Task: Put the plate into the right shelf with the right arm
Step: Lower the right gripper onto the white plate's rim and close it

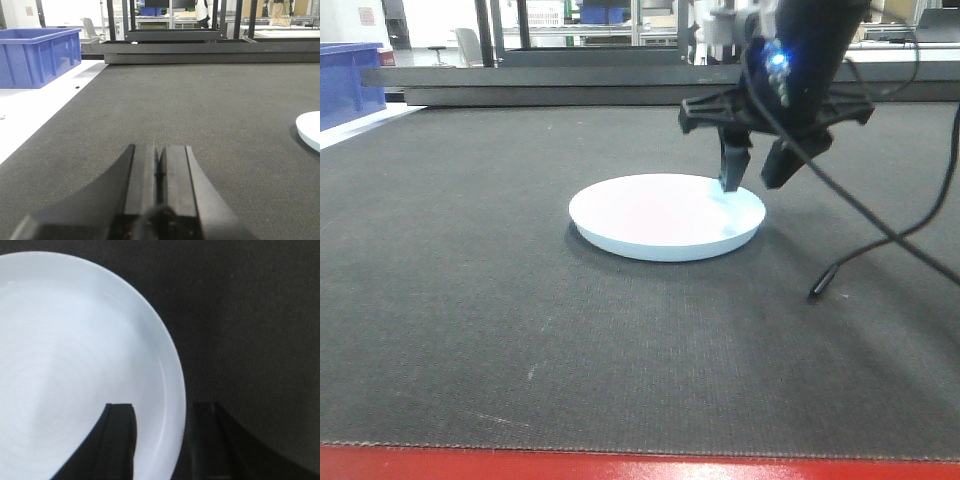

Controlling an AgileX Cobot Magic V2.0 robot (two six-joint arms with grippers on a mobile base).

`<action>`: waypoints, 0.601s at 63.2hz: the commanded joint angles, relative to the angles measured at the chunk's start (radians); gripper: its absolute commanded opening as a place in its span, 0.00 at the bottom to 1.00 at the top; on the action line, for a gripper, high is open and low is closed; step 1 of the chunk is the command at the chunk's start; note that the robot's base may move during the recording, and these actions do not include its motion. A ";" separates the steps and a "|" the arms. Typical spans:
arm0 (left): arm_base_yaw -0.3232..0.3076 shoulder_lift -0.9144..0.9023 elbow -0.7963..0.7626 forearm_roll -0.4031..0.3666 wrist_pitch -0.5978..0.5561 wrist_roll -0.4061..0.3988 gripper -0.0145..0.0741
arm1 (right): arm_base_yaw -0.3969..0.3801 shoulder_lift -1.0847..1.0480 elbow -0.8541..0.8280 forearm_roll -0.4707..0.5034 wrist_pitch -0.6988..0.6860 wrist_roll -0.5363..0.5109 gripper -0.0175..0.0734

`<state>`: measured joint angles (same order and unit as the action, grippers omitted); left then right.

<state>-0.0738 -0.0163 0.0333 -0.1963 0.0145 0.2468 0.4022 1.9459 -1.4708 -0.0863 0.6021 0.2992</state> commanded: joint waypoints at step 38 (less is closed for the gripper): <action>-0.005 -0.012 0.008 -0.002 -0.084 -0.002 0.11 | -0.001 0.011 -0.038 -0.082 -0.068 -0.009 0.26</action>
<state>-0.0738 -0.0163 0.0333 -0.1963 0.0145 0.2468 0.4022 2.0082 -1.4789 -0.1399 0.5725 0.2992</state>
